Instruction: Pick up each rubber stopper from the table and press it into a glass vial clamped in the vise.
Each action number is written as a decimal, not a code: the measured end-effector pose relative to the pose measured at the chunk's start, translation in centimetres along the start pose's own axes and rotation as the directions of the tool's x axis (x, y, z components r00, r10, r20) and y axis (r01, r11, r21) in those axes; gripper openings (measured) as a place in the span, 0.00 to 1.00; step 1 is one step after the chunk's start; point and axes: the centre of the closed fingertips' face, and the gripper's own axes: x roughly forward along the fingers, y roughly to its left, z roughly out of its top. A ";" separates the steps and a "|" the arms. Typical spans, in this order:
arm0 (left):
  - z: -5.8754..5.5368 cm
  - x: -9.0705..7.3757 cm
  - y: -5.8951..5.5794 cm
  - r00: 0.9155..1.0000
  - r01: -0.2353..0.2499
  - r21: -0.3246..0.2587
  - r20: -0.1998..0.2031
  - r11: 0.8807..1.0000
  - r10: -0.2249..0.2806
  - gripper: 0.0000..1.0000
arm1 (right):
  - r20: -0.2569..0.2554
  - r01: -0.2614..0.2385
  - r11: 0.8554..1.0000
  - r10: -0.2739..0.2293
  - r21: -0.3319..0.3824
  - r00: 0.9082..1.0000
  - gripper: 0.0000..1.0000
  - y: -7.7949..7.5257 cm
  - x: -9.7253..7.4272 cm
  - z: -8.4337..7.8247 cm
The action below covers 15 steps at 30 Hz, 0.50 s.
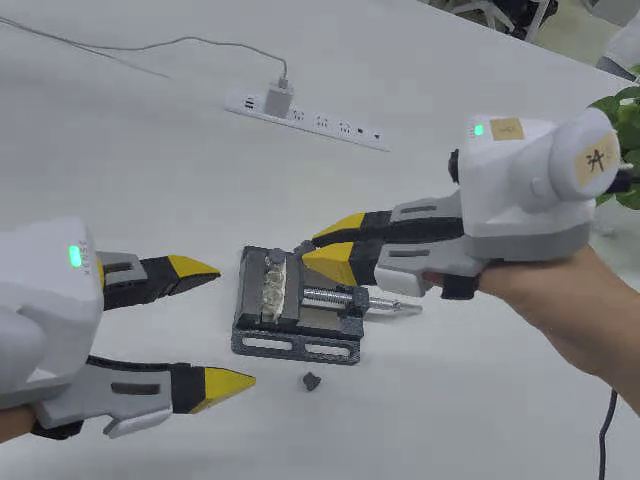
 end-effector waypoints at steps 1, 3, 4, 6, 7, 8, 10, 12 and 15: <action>-0.2 0.0 0.1 1.000 -0.001 -0.005 -0.004 1.000 0.001 0.57 | -0.015 0.002 1.000 -0.002 0.000 1.000 0.06 -0.3 0.4 -0.2; -0.5 0.0 0.3 1.000 -0.002 -0.016 -0.004 1.000 0.002 0.58 | -0.035 0.006 1.000 -0.006 0.003 0.999 0.06 -0.7 1.0 -0.5; -0.6 0.1 0.4 1.000 -0.004 -0.025 -0.001 1.000 0.004 0.60 | -0.049 0.007 1.000 -0.007 0.005 0.999 0.06 -1.0 1.5 -0.8; -0.9 0.1 0.6 1.000 -0.005 -0.030 0.001 1.000 0.005 0.60 | -0.078 0.007 1.000 -0.007 0.005 0.997 0.06 -1.7 2.2 -1.6; -1.0 0.1 0.7 1.000 -0.004 -0.033 0.000 0.999 0.004 0.60 | -0.090 0.007 1.000 -0.007 0.001 0.996 0.06 -2.0 2.5 -1.9; -1.2 0.2 0.8 1.000 -0.004 -0.037 -0.001 0.999 0.003 0.61 | -0.102 0.007 1.000 -0.007 -0.002 0.995 0.06 -2.1 2.8 -2.1; -1.6 0.3 1.0 1.000 -0.006 -0.045 -0.004 0.999 0.006 0.63 | -0.126 0.010 1.000 -0.010 -0.004 0.992 0.06 -2.3 3.4 -2.7; -1.8 0.4 1.2 1.000 -0.006 -0.050 -0.004 0.999 0.005 0.67 | -0.144 0.012 1.000 -0.012 -0.001 0.989 0.06 -2.6 3.9 -3.0; -1.7 0.4 1.5 1.000 -0.005 -0.055 0.018 0.998 0.006 0.72 | -0.193 0.027 0.999 -0.030 -0.018 0.981 0.06 -3.2 4.5 -4.0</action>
